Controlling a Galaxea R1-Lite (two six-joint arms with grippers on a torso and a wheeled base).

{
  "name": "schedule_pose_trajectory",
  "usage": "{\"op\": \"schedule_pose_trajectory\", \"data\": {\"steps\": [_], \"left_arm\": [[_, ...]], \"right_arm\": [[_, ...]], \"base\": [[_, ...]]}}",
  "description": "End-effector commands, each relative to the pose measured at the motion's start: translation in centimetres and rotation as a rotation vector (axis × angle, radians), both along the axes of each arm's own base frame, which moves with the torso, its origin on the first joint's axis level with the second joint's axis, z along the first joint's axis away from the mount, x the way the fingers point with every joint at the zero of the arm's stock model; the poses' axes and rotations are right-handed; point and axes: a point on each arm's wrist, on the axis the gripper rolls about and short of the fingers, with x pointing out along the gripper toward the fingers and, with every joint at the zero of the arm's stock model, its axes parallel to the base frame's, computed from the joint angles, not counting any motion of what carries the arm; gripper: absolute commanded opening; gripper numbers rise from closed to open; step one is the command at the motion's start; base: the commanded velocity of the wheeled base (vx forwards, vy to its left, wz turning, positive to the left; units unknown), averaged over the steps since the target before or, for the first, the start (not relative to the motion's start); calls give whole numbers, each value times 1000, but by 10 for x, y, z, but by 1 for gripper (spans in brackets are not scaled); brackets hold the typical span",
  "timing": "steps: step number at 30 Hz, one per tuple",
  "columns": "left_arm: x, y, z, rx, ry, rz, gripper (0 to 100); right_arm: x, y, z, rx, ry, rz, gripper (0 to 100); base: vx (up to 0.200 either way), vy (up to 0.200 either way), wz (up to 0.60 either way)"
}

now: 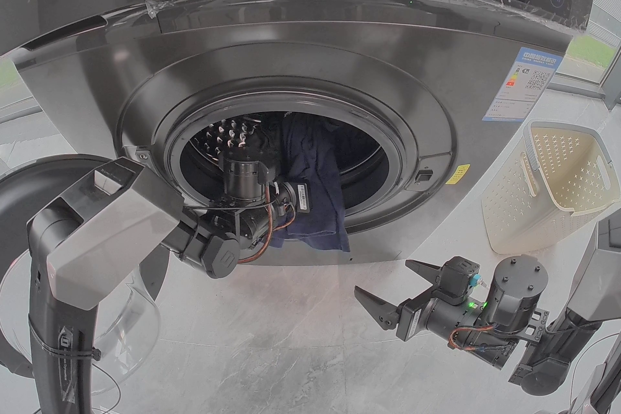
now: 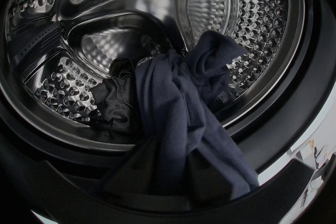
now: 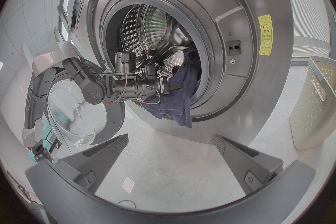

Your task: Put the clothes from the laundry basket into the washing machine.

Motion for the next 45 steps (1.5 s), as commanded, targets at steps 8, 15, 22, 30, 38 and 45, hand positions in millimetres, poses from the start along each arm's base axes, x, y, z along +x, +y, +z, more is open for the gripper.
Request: {"op": "schedule_pose_trajectory", "data": {"steps": [8,15,22,30,38,45], "left_arm": [[40,-18,29,-129,-209,42,0],[59,-25,57,-217,-357,79,0],[71,-18,70,-249,-419,134,0],[74,-11,71,-246,-426,150,0],[71,-15,72,-246,-422,162,100],[50,-9,51,-153,-296,159,100]], "right_arm": [[0,0,-1,-4,4,1,100],[0,0,-1,-2,5,0,100],[0,0,-1,-2,5,0,100],[0,0,-2,-3,6,0,100],[0,0,-1,-2,5,0,100],[0,-1,-2,-5,7,-1,100]], "base": [[0,0,0],[0,0,0],[0,0,0],[0,0,0],[0,0,0],[0,0,0]]}}
